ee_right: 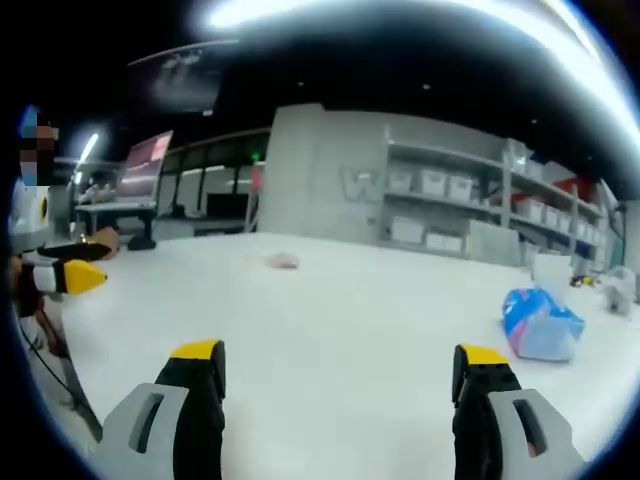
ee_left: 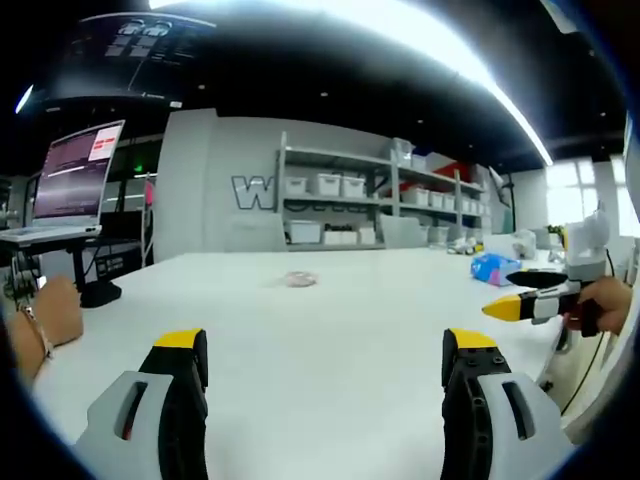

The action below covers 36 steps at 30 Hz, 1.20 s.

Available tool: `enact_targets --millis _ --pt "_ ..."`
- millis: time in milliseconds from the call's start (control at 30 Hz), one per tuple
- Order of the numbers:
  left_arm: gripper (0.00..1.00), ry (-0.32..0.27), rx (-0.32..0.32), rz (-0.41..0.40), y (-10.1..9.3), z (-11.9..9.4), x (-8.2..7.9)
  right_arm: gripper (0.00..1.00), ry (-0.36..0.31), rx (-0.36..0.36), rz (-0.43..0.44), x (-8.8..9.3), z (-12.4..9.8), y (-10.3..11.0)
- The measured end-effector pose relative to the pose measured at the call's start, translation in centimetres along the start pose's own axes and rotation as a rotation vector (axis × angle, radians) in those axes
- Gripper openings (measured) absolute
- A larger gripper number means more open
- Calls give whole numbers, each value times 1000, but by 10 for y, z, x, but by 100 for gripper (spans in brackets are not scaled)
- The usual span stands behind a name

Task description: Open the resealable bag by pulling the two sides of the seal apart until the entire bag opening is separated and visibly accessible.

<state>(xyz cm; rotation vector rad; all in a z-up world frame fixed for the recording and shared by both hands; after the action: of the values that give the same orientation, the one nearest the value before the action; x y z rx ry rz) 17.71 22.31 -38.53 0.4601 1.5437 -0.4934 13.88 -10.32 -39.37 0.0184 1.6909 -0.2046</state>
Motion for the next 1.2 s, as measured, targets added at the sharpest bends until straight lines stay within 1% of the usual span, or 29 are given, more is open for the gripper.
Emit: enact_targets --millis 400,1200 --pt "96 5 5 0 -2 2 1 96 5 4 1 2 0 -2" --pt "96 4 -7 5 -1 -1 1 96 5 16 2 3 -3 -5"
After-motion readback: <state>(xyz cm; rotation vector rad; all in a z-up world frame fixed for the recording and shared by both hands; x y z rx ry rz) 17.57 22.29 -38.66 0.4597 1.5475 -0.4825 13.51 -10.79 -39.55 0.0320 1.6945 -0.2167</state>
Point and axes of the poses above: the point that each gripper's makers call its tool centre point, and the gripper's own axes: z roughly forward along the fingers, y roughly to its left, x roughly out of its underside, the point moved 10 cm from there along -z, roughly backward along the fingers, and after that the axes turned 8 degrees about x, right-handed, at the moved point
